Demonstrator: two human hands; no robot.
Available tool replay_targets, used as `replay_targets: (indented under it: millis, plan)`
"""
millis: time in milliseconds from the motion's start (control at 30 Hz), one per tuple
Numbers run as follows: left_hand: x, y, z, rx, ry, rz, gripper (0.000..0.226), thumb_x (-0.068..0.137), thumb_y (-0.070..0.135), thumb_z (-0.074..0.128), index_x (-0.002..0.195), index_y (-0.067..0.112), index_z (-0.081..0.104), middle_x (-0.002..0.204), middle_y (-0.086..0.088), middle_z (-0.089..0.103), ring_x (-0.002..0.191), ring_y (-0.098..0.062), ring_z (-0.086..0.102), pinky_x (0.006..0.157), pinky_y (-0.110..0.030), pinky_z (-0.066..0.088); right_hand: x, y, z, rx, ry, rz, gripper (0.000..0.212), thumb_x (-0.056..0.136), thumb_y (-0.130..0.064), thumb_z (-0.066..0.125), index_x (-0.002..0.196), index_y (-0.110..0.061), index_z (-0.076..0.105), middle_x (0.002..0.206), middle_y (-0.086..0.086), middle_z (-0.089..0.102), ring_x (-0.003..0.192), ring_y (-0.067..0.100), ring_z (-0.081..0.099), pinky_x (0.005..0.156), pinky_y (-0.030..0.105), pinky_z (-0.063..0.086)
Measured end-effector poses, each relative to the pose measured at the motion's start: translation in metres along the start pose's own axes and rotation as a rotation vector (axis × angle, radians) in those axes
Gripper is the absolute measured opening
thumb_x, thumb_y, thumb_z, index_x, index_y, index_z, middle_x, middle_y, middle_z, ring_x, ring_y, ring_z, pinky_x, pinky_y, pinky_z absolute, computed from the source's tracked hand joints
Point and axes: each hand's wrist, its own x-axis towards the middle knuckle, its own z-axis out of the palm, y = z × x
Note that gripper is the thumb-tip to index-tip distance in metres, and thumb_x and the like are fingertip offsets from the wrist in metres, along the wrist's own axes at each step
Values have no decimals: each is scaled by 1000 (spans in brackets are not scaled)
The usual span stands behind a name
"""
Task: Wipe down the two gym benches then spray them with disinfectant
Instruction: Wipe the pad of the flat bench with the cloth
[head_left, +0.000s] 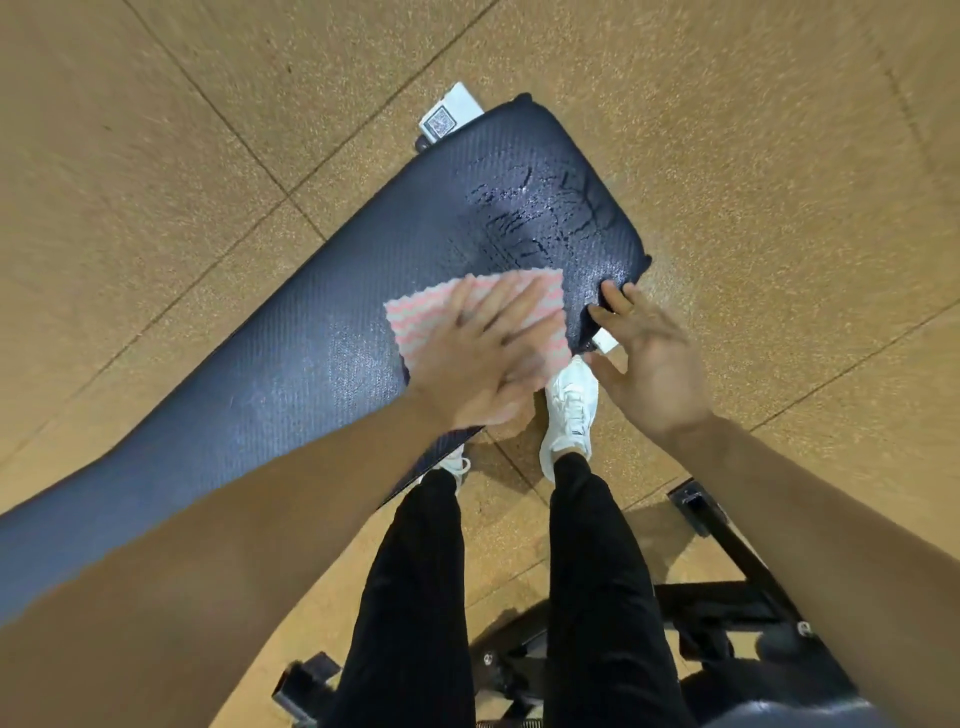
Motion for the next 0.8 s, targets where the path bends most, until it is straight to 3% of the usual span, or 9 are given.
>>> replay_targets:
  millis: [67,233,333,433,567,633,800]
  plan:
    - [25,-21,-16,20,14,-66,74,101,64,34,164,34,8,173,-5,2,159,-32,-2,124,-63,4,5,3,-7,67,88,34,57,96,-25,68,148,-11,49,158,9,43,144,28,43,117,51,37]
    - [95,-61,-52,5,59,-327,72,102,68,14,164,33,0,173,-6,-2,158,-38,-2,123,-67,1,26,13,-21,101,57,118,67,99,-32,63,157,-14,35,164,3,32,151,21,30,124,40,28]
    - [121,-61,-62,-61,78,-438,71,101,69,9,163,36,-2,173,-3,-6,158,-38,-5,121,-69,0,34,17,-23,137,43,120,62,100,-30,62,156,-16,38,165,-1,31,151,18,30,123,34,28]
    - [135,-39,-64,-75,98,-598,71,100,68,6,163,36,-2,173,-3,-6,157,-39,-6,120,-71,0,37,17,-24,266,121,170,48,102,-20,60,148,-16,50,156,-2,45,146,17,40,122,34,30]
    - [130,5,-52,-110,98,-474,69,103,64,11,164,31,7,173,-7,2,157,-40,-1,121,-68,2,38,19,-34,393,257,375,38,101,-8,55,137,-17,62,144,-2,59,128,20,57,113,37,43]
    - [118,29,-41,-102,99,-387,68,105,60,16,164,27,12,172,-7,8,158,-37,4,123,-64,5,36,19,-39,429,282,427,39,100,-8,54,138,-16,61,143,-2,60,128,19,57,113,34,43]
    - [92,66,-37,-350,71,-238,59,109,42,20,164,20,20,172,-6,13,159,-31,4,128,-51,0,23,7,-39,475,347,359,37,100,-9,56,136,-14,62,141,-1,60,131,16,54,114,35,42]
